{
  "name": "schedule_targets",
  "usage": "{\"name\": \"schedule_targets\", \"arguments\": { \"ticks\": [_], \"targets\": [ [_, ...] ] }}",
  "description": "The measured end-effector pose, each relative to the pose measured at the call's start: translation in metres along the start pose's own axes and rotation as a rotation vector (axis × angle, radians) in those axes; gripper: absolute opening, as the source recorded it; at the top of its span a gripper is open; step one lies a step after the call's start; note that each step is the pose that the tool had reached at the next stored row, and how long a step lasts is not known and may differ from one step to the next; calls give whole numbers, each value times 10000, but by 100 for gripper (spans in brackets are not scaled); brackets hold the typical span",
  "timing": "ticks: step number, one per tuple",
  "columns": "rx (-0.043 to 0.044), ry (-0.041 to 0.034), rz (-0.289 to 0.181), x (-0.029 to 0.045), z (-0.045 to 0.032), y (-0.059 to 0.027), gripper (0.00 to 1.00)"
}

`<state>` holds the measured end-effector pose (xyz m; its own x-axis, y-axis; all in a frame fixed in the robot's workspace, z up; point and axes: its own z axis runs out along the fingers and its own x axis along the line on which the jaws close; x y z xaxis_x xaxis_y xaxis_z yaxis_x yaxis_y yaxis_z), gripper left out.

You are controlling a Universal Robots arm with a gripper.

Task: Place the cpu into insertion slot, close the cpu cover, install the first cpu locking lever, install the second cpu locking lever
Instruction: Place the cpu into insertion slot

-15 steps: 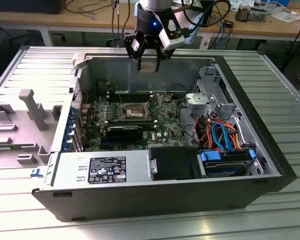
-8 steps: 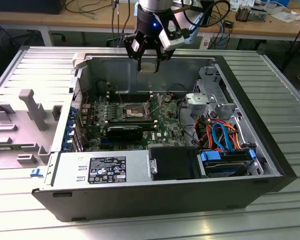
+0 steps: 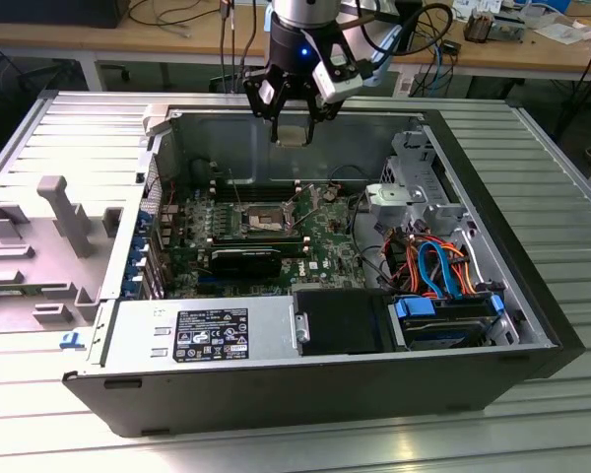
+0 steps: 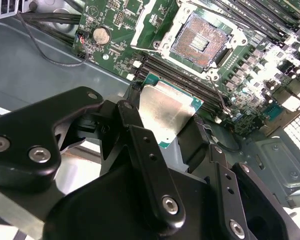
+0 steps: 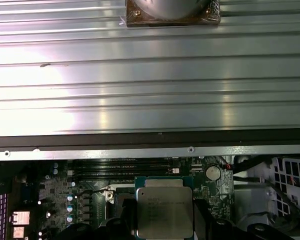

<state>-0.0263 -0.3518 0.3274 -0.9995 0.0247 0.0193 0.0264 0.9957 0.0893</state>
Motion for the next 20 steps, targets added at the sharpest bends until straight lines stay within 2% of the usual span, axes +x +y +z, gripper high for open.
{"name": "schedule_targets", "arguments": {
  "ticks": [20],
  "targets": [
    [0, 0, 0, -1, 43, -4, 54]
  ]
}}
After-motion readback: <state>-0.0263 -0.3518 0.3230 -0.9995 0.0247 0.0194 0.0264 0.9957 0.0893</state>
